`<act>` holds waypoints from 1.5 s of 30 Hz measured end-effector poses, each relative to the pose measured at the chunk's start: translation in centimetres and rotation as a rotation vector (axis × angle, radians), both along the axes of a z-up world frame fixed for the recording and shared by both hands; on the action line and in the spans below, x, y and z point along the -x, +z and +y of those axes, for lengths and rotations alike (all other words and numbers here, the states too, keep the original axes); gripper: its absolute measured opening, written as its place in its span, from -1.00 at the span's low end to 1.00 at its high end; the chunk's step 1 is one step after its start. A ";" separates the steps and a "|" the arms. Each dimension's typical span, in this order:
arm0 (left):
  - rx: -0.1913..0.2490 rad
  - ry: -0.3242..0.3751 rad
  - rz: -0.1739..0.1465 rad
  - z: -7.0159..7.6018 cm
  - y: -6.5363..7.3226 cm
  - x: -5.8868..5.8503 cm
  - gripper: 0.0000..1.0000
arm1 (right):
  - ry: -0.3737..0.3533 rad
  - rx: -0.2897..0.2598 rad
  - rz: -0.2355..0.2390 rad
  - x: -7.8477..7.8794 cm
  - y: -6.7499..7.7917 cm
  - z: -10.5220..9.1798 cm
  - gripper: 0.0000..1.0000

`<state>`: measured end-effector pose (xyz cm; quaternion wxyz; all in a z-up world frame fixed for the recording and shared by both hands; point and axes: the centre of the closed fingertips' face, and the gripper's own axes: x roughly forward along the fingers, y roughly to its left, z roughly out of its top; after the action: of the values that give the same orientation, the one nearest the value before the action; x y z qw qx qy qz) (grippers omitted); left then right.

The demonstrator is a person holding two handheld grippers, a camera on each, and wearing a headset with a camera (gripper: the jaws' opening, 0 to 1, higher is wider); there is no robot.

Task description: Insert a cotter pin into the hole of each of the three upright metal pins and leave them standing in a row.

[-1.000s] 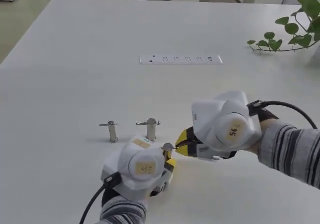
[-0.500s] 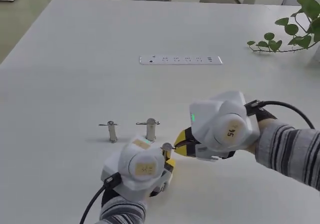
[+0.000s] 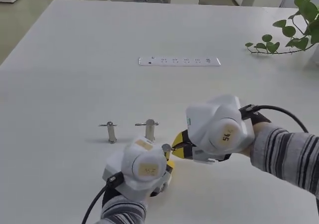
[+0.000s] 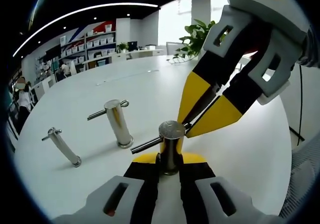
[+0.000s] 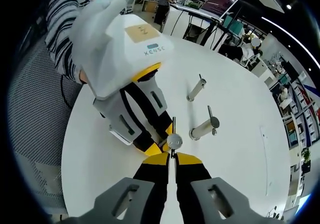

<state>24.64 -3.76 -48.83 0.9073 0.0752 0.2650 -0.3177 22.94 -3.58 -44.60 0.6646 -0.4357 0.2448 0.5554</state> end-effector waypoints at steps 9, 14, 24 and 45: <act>0.001 -0.002 0.015 -0.1 0.1 0.3 -0.52 | -0.133 -0.098 0.099 0.0 0.6 0.1 -0.80; 0.001 -0.027 -0.002 0.1 0.7 0.8 -0.39 | -0.177 -0.134 0.120 -0.5 1.1 0.4 -0.79; 0.035 0.007 0.031 1.7 1.5 1.7 -0.19 | -0.212 -0.152 0.189 -0.2 0.3 1.6 -0.78; 0.091 0.013 0.022 4.2 4.5 2.8 0.22 | -0.247 -0.167 0.251 -0.7 0.2 1.3 -0.84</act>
<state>21.81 0.39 -44.29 0.9089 0.0285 0.2609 -0.3242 23.61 -2.32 -44.42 0.7256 -0.2731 0.3306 0.5381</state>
